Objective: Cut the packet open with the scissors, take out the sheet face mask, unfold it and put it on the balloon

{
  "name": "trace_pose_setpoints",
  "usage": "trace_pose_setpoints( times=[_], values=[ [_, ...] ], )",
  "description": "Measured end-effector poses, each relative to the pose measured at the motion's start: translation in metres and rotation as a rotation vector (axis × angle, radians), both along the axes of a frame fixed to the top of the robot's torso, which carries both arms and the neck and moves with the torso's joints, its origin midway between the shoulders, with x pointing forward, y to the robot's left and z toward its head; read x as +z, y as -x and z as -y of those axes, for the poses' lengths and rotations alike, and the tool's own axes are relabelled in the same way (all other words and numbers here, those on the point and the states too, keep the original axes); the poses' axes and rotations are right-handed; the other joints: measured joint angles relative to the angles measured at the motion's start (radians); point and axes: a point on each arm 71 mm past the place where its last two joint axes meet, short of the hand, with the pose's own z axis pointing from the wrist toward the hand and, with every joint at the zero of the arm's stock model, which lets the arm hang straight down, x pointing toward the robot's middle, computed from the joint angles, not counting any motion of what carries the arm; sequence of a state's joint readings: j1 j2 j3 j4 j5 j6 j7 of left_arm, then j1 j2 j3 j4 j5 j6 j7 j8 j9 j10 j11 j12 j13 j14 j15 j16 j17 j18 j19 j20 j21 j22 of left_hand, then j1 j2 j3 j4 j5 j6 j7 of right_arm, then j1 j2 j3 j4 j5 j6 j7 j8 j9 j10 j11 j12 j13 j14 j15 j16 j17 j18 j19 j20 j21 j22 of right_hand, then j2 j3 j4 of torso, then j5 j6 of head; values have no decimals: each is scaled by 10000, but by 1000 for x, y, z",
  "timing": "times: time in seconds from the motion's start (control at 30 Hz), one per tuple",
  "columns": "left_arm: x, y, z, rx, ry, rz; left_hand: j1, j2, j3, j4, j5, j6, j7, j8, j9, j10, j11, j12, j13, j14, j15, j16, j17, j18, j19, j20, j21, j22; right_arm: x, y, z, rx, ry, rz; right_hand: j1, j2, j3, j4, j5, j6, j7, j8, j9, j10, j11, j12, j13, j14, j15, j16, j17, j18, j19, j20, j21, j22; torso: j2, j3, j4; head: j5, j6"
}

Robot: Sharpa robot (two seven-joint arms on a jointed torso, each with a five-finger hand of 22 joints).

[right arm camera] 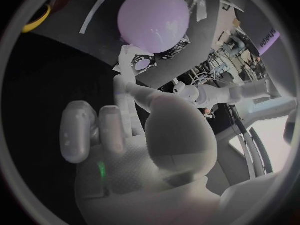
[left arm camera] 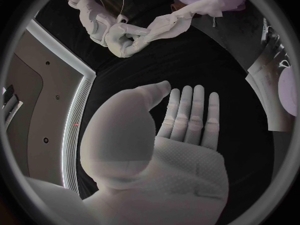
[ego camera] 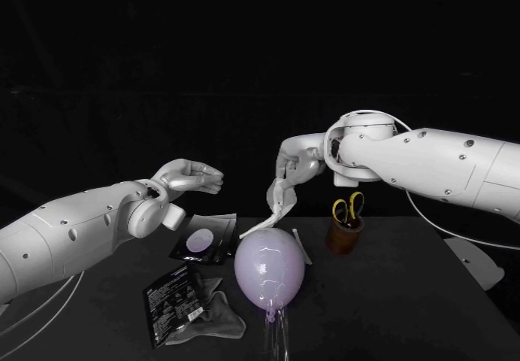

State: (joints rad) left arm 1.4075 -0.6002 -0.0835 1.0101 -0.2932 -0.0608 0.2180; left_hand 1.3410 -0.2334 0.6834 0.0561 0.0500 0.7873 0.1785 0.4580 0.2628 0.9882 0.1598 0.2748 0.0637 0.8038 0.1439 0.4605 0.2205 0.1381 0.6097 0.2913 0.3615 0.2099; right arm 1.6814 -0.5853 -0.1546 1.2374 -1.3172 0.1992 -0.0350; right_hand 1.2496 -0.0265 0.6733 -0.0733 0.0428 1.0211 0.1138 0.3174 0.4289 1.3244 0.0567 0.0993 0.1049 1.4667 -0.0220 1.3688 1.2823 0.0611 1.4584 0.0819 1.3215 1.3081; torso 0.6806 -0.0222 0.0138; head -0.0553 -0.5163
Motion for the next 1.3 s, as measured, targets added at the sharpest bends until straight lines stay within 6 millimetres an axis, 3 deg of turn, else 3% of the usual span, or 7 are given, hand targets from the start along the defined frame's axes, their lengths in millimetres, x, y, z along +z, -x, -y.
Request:
trace_pose_setpoints(
  times=[0.2,0.6,0.73,0.87,0.97,1.1,1.3],
  values=[
    [4,-1,18,-321,490,418,65,-65,-276,-80,0,-147,-64,-227,-119,-125,190,-578,-9,-286,170,-758,-251,-155,72,2,-475,-328,8,4,-10,210,1086,2414,-41,-41,0,0,37,27,-54,42,3,79,-25,-14,13,0,-1,62,35,0,12,-37,170,-1,0,-4,-11,-29,25],
    [10,-2,47,-1002,809,1017,86,-147,-1871,-32,0,-572,-103,-797,-365,-954,-231,-1658,-4,-1264,598,-2096,-773,-622,-270,14,-1464,-957,22,12,-20,678,1526,5512,-105,-105,44,45,37,49,-112,83,3,178,-68,-18,29,-35,-33,62,72,-1,21,-50,279,-8,8,4,-1,-55,96],
    [11,-2,60,-1260,758,1231,427,193,-3187,101,0,-791,-211,-1165,-470,-1427,-354,-2092,4,-2210,651,-2772,-1061,-625,-410,9,-1818,-1195,25,13,-21,763,1497,5946,-131,-131,44,45,36,50,-115,120,4,211,-101,-37,28,-36,-33,61,72,-1,20,-50,279,-7,8,3,7,-50,132],
    [12,-2,70,-1478,619,1446,735,502,-4421,350,0,-823,-207,-1416,-524,-1889,-383,-2091,-4,-2432,668,-3054,-1159,-625,-434,-1,-2029,-1352,26,14,-23,845,1473,6227,-144,-144,44,45,36,50,-117,120,4,212,-101,-37,28,-37,-33,61,71,-2,20,-49,279,-5,6,3,6,-31,169],
    [13,-1,78,-1580,462,1593,999,765,-5262,599,0,-1333,-252,-1769,-695,-2221,-325,-2091,-28,-2625,654,-3191,-1217,-624,-434,-1,-2097,-1411,27,15,-24,889,1453,6372,-158,-158,44,45,35,48,-118,120,4,213,-102,-37,27,-37,-33,60,70,-2,19,-49,279,-2,5,3,8,-13,190],
    [13,-2,85,-1529,246,1778,1536,903,-6143,1022,0,-2140,-259,-2259,-955,-2832,-142,-2140,-64,-2733,690,-3341,-1260,-623,-317,2,-2201,-1447,28,16,-25,932,1422,6509,-169,-169,44,45,35,46,-120,120,5,247,-136,-38,34,-37,-32,60,67,-2,19,-48,279,0,1,3,10,13,224],
    [13,-4,87,-1167,-135,2019,2253,790,-7118,1952,0,-2347,-201,-2449,-1042,-3506,-116,-2179,-85,-2733,690,-3484,-1280,-624,-233,18,-2309,-1456,28,17,-28,1017,1362,6654,-168,-168,71,73,32,71,-94,118,6,266,-156,-45,36,-1,-69,59,62,-3,17,-48,318,0,1,3,9,23,254]
  ],
)
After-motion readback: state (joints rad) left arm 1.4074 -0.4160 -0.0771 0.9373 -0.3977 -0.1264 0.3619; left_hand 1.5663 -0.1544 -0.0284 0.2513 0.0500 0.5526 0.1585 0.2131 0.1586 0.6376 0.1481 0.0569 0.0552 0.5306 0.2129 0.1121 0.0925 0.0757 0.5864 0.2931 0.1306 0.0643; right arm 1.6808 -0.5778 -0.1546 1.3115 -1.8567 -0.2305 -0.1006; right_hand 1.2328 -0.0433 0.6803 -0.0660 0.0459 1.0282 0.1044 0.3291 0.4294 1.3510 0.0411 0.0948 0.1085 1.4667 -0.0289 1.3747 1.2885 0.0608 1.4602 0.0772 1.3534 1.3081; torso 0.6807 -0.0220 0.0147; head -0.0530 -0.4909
